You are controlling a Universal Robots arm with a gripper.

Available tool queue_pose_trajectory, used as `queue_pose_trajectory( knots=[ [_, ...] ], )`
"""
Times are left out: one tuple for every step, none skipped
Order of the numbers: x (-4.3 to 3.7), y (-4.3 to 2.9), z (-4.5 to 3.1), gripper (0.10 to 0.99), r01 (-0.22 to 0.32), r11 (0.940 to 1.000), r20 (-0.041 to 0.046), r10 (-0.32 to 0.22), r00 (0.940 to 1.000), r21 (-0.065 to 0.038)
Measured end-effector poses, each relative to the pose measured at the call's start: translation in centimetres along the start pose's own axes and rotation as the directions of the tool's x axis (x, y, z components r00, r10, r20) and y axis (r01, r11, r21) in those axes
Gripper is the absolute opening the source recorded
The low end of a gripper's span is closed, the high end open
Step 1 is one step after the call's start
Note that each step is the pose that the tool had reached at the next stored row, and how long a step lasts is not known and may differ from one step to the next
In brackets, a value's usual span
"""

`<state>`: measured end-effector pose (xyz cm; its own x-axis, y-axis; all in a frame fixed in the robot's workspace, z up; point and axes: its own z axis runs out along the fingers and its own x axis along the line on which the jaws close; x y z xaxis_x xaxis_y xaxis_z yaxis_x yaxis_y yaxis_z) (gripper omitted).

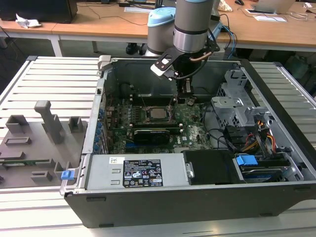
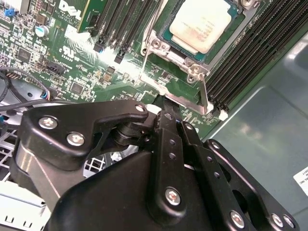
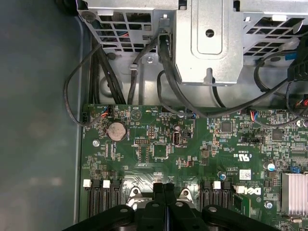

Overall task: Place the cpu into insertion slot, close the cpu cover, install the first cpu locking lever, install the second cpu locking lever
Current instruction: 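Close the cpu cover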

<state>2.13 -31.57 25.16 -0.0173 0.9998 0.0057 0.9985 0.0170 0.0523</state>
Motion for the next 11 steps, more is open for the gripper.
queue_pose_trajectory(
  knots=[
    [0.00, -0.05, 0.00, 0.106, 0.000, 1.0000, 0.0000, 0.000, 1.0000, 0.000],
    [0.00, -0.12, -0.01, 0.106, 0.000, 1.0000, 0.0000, 0.000, 1.0000, 0.000],
    [0.00, -0.17, -0.01, 0.106, 0.000, 1.0000, 0.0000, 0.000, 1.0000, 0.000],
    [0.01, -0.26, -0.02, 0.106, 0.000, 1.0000, 0.0000, 0.000, 1.0000, 0.000],
    [0.01, -0.35, -0.02, 0.106, 0.000, 1.0000, 0.0000, 0.000, 1.0000, 0.000],
    [0.01, -0.39, -0.02, 0.106, 0.000, 1.0000, 0.0000, 0.000, 1.0000, 0.000],
    [0.01, -0.43, -0.02, 0.106, 0.000, 1.0000, 0.0000, 0.000, 1.0000, 0.000],
    [0.01, -0.48, -0.02, 0.106, 0.000, 1.0000, 0.0000, 0.000, 1.0000, 0.000],
    [0.01, -0.51, -0.03, 0.106, 0.000, 1.0000, 0.0000, 0.000, 1.0000, 0.000],
    [0.01, -0.56, -0.03, 0.106, 0.000, 1.0000, 0.0000, 0.000, 1.0000, 0.000],
    [0.01, -0.60, -0.03, 0.106, 0.000, 1.0000, 0.0000, 0.000, 1.0000, 0.000]
  ],
)
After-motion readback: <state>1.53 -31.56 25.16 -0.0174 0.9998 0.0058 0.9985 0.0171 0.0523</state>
